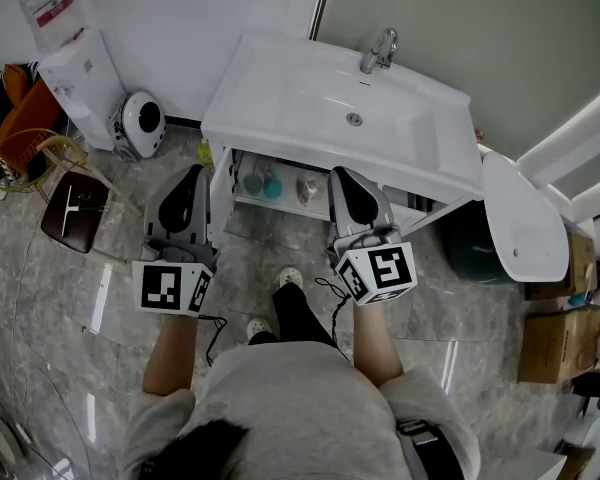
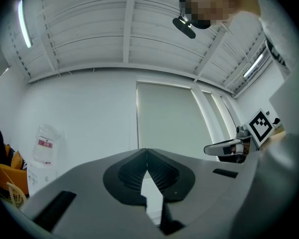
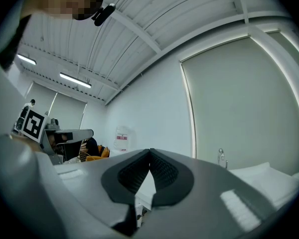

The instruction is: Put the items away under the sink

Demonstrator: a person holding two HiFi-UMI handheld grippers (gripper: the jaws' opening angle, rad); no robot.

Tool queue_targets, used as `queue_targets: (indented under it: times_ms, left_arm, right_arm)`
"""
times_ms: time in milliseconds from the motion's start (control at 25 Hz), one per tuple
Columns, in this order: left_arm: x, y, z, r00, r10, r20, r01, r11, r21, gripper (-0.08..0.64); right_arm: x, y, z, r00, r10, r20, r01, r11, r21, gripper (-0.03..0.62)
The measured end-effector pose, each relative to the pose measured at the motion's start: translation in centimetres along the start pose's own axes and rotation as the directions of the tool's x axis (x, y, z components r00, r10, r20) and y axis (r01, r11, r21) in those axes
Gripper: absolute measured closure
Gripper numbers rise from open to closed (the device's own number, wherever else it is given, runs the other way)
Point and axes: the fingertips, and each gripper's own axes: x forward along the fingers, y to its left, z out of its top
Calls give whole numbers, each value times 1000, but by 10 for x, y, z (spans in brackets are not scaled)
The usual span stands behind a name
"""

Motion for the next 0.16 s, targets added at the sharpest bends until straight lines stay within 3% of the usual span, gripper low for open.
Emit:
queue_targets:
  times_ms: [160]
  left_arm:
    - [-6,-3,2,1000,-8,2,8,1000,-3,552]
  right_arm:
    - [-8,4,2,1000,-7,3,7,1000,-5,581]
